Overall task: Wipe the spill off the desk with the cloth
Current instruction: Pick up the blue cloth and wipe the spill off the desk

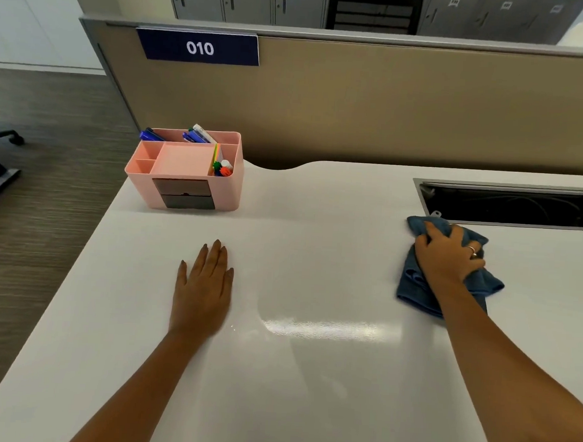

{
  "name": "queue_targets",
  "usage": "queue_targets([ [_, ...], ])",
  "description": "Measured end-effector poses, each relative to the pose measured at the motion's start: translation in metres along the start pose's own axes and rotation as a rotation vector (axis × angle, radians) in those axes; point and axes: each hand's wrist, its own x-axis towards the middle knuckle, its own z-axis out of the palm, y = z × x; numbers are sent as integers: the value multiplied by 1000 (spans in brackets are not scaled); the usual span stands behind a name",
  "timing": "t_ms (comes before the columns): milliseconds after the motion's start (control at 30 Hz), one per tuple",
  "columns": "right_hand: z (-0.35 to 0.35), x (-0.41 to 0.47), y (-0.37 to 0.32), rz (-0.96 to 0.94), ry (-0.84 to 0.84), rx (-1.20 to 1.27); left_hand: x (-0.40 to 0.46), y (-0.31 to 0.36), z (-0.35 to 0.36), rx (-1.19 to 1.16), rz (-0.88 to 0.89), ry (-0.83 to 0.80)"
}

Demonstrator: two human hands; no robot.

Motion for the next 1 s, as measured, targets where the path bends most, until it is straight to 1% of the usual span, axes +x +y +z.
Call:
queue_targets([
  [67, 2, -9, -17, -5, -21, -9, 0, 0, -1, 9, 5, -2],
  [133, 5, -24, -43, -54, -48, -13, -1, 1, -2, 9, 12, -6],
  [267, 10, -67, -101, -221, -132, -18, 4, 2, -8, -78, -29, 36],
  [433, 13, -133, -160, -493, -219, -20, -1, -1, -12, -243, -73, 111],
  [567, 11, -202, -188, -678, -294, 66, -20, -12, -15, -186, -63, 119],
  [667, 12, -261, -190, -761, -291, 95, -37, -17, -18, -155, -81, 111],
  [733, 14, -279, -183, -782, -256, 72, -47, -19, -20, -138, -91, 103],
  [833, 11, -265, -164, -778, -219, 36, -61, -21, -20, -95, -96, 101],
  [900, 7, -241, -141, -689, -186, 10, -69, -21, -20, -76, -102, 102],
  [1000, -2, -195, -84, -499, -125, -42, -77, -21, -21, -73, -103, 108],
])
